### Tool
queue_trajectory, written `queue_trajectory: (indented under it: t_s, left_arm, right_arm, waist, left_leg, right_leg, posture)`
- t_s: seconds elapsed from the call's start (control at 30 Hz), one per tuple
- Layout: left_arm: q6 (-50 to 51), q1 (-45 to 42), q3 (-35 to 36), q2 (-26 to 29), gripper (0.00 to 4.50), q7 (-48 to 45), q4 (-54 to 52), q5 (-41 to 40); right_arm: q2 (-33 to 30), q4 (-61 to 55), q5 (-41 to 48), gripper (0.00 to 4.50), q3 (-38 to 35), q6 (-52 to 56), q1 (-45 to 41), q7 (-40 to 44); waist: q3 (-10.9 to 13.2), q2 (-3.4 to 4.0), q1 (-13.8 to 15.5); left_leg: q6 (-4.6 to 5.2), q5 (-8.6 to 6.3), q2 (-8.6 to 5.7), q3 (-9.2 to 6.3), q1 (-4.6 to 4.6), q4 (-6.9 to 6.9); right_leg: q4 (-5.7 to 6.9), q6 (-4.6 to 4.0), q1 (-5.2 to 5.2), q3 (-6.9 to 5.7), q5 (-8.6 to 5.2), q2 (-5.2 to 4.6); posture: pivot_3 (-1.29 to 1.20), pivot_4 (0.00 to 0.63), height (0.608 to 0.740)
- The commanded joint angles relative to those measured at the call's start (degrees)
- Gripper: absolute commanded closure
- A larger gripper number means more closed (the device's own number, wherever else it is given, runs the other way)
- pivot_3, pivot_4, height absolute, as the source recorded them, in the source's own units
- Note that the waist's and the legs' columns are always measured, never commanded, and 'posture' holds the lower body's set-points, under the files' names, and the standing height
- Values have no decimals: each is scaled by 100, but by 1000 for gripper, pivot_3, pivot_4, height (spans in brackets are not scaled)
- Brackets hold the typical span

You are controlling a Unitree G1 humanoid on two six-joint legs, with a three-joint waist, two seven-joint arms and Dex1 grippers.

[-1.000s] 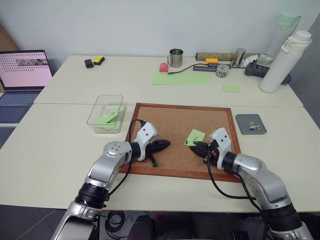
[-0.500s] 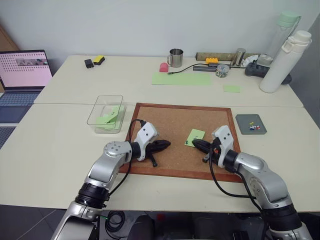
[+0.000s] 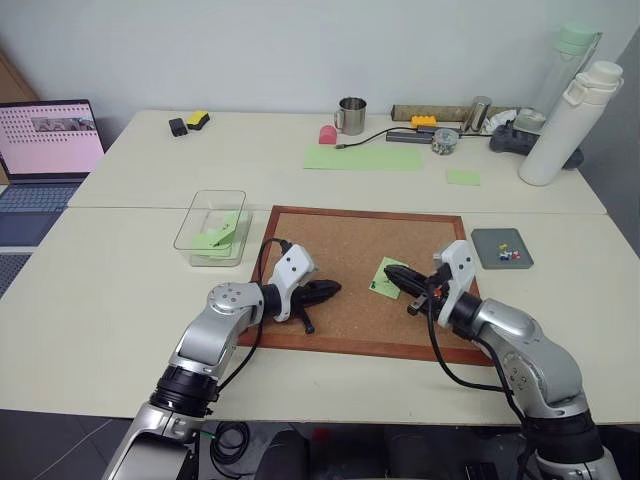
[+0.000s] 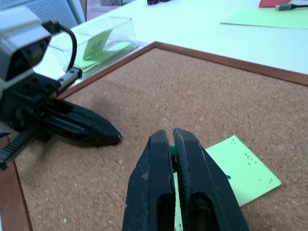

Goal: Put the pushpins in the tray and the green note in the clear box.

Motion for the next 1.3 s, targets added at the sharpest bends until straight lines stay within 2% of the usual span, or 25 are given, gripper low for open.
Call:
queue_trajectory:
  t_s: [0.03,0.2,0.33,0.47,0.73,0.77,0.93,0.97,1.13,1.17,1.3]
  left_arm:
    - [103,119,-145,82,4500,-56,56,61]
    - [122,159,-134,96,4500,-60,13,45]
    - [112,144,-150,84,4500,-74,39,51]
    - [108,82,-175,53,4500,-87,86,63]
    - [146,87,-139,130,4500,-115,38,67]
    - [154,93,-126,145,4500,-114,25,65]
    - [188,186,-89,209,4500,-89,-82,51]
    - [193,194,-89,211,4500,-83,-92,47]
    - [207,175,-102,182,4500,-56,-77,47]
    - [203,166,-103,175,4500,-55,-63,47]
    - [164,119,-121,150,4500,-59,10,61]
  right_arm:
    - [-38,-266,241,4483,-625,21,-245,-292]
    - [-450,194,292,4483,-1656,168,-741,-776]
    - [-975,1242,-6,4483,-2091,228,-1123,-1013]
    - [-1211,2418,-141,4483,-2204,23,-1500,-969]
    - [-1315,4214,-581,4483,-1825,-724,-1880,-422]
    - [-1328,4334,-620,4094,-1807,-816,-1908,-389]
    - [-1381,4579,-578,3201,-1893,-1032,-2000,-189]
    - [-1399,4592,-577,2874,-1913,-1086,-1999,-179]
    - [-1488,4386,-532,1839,-1980,-1243,-1921,-80]
    - [-1521,4170,-515,1677,-1909,-1280,-1845,67]
    - [-1513,3026,-241,1677,-1588,-1105,-1457,713]
  waist:
    - [0,0,0]
    - [0,0,1]
    - [0,0,4]
    - [0,1,-2]
    - [0,2,-3]
    - [0,2,-2]
    - [-1,2,-9]
    - [-1,2,-9]
    - [-1,2,-8]
    - [-1,2,-7]
    - [-1,3,-5]
  left_leg:
    - [0,0,0,1,0,0]
    - [0,0,0,1,-1,0]
    - [0,0,0,2,1,-2]
    - [1,0,-1,8,2,-3]
    - [1,0,-1,12,2,-2]
    - [1,0,-1,12,2,-2]
    - [0,0,0,13,2,-2]
    - [0,0,0,13,3,-3]
    - [0,0,1,12,2,-3]
    - [0,0,1,13,2,-3]
    - [0,0,1,12,2,-3]
  right_leg:
    - [0,0,0,1,0,0]
    - [0,0,0,1,0,-1]
    - [0,0,0,1,0,0]
    - [0,0,0,6,0,-1]
    - [0,0,0,8,0,-2]
    - [0,0,0,8,0,-2]
    - [0,0,-1,9,0,-2]
    - [0,0,-1,9,0,-1]
    - [0,0,-1,9,0,-1]
    - [0,0,-1,9,0,-1]
    - [0,0,-1,8,0,-1]
  posture:
    - [0,150,740]
    - [0,150,740]
    - [0,150,740]
    - [0,150,740]
    - [0,150,740]
    - [0,150,740]
    - [0,150,740]
    - [0,150,740]
    - [0,150,740]
    - [0,150,740]
    - [0,150,740]
